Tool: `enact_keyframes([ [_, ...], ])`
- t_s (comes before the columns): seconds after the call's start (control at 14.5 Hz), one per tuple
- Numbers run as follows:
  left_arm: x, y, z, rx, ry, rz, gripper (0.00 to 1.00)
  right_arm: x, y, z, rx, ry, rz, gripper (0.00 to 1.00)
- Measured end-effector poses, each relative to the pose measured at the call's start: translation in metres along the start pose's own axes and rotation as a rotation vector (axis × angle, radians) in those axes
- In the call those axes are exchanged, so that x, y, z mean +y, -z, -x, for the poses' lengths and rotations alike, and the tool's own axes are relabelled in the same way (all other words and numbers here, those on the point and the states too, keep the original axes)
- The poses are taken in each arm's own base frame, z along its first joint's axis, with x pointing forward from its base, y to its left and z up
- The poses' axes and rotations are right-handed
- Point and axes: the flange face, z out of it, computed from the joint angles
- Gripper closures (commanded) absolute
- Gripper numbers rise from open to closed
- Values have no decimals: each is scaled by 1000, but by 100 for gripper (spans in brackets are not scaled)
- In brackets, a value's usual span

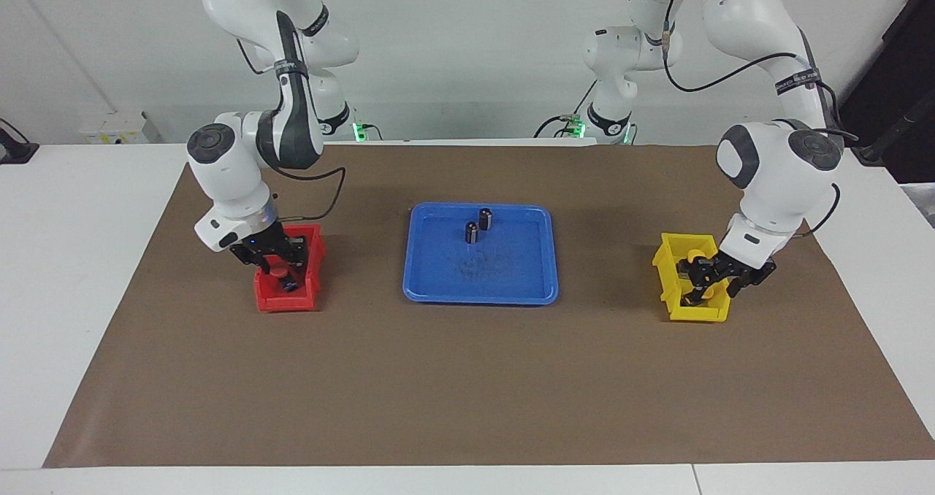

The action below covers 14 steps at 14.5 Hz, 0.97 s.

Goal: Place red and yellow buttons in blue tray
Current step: 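Grasp a red button with the right gripper while the left gripper reaches yellow holder, then carry the red button to the tray while the left gripper grasps yellow button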

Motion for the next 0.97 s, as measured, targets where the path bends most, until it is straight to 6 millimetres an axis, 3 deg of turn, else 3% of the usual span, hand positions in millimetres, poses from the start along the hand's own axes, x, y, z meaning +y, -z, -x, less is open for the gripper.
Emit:
enact_keyframes([
  [0.14,0,-3,2,-6,1,0,32,0,0,0,0,1,0,72],
  [0.41,-5,-17,10,-7,9,-2,32,-1,15,-9,-15,3,-1,76],
  [0.55,-12,-26,16,-14,20,-3,32,-4,48,-25,-38,10,-2,75],
  [0.69,-16,-29,19,-17,28,-4,32,-17,94,-44,-55,26,-5,75],
  [0.83,-16,-28,19,-15,28,-4,32,-55,132,-61,-41,3,-7,75],
  [0.97,-13,-28,18,-13,23,-3,32,-127,139,-67,-10,-59,-15,75],
])
